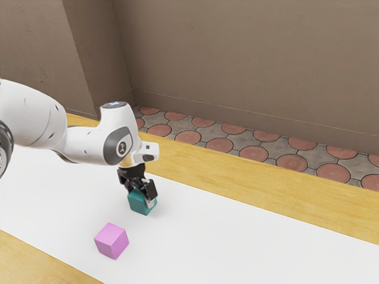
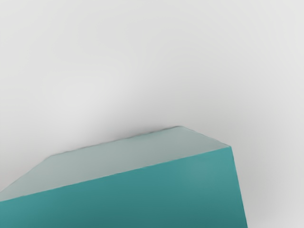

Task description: Pick up the blue block with one arm, and put the blue block on the pink block with one arm

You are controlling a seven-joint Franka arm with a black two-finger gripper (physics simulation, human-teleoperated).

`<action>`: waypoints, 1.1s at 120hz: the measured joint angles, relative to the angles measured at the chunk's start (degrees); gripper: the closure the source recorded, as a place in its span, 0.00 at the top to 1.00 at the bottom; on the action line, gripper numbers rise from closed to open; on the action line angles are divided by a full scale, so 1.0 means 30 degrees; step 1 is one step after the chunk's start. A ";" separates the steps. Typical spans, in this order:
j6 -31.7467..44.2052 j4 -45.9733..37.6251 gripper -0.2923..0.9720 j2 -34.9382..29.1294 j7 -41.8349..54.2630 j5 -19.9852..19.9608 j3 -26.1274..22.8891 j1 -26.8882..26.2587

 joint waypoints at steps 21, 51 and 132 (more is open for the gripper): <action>0.0008 0.0207 0.75 0.0279 0.0007 -0.0003 -0.0066 0.0107; 0.0013 0.0435 0.63 0.0335 0.0009 -0.0027 -0.0077 0.0030; -0.2647 -0.2219 0.53 -0.5005 -0.2478 0.0297 0.2867 -0.3250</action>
